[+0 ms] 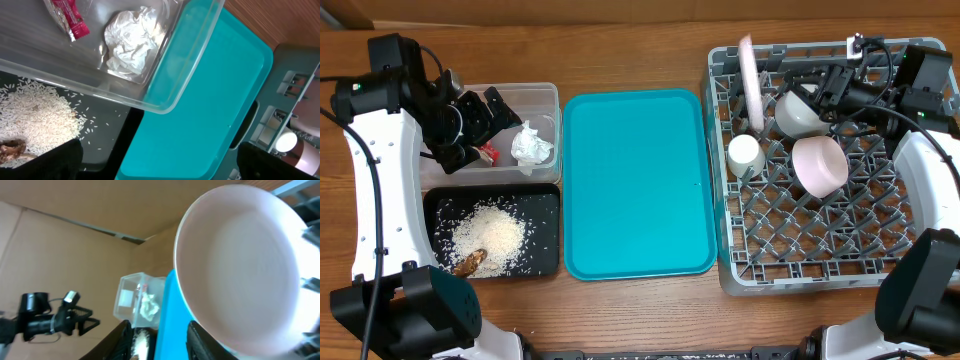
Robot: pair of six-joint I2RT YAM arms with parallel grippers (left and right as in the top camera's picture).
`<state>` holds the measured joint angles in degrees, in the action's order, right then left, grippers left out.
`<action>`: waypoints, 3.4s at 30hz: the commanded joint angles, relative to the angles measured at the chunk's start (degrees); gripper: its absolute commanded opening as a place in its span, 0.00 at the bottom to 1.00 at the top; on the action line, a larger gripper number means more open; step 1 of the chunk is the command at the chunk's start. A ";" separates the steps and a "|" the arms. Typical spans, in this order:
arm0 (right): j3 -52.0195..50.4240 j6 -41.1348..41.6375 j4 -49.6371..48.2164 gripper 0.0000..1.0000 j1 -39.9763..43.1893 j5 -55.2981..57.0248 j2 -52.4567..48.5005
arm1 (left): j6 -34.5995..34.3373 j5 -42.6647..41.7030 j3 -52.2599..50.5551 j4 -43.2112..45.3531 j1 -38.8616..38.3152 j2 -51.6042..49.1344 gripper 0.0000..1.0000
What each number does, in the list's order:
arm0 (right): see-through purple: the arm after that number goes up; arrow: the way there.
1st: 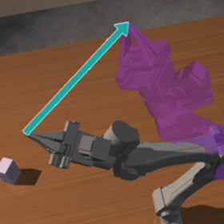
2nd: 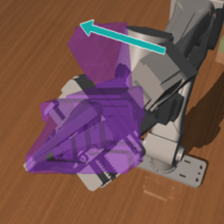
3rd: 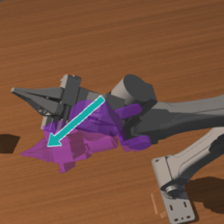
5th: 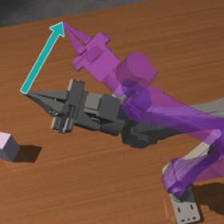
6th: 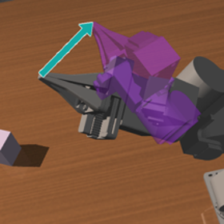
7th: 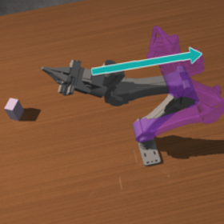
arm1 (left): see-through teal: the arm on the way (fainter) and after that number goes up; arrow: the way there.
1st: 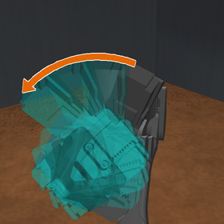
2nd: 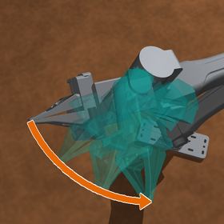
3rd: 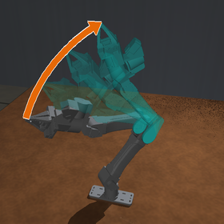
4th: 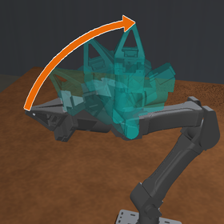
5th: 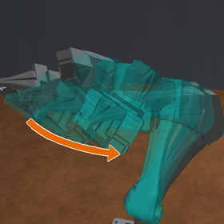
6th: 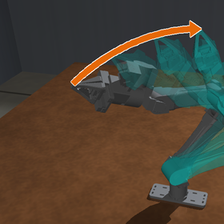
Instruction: Sort waste into correct bins and load items into the dishwasher
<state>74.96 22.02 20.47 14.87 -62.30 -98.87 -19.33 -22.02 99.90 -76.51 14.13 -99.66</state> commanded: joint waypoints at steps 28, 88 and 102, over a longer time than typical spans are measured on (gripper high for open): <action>8.09 -13.57 22.64 1.00 0.48 55.25 13.46 | -0.15 0.39 1.20 0.09 -0.28 0.02 1.00; 8.13 -13.51 27.91 1.00 -18.23 59.25 56.46 | -0.15 0.39 1.20 0.09 -0.28 0.02 1.00; 4.02 -13.51 32.22 1.00 -22.05 59.25 73.83 | -0.15 0.42 1.20 0.09 -0.28 0.02 1.00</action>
<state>80.73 8.91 52.23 -6.81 -3.57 -25.87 -19.33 -22.00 99.90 -76.51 14.11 -99.66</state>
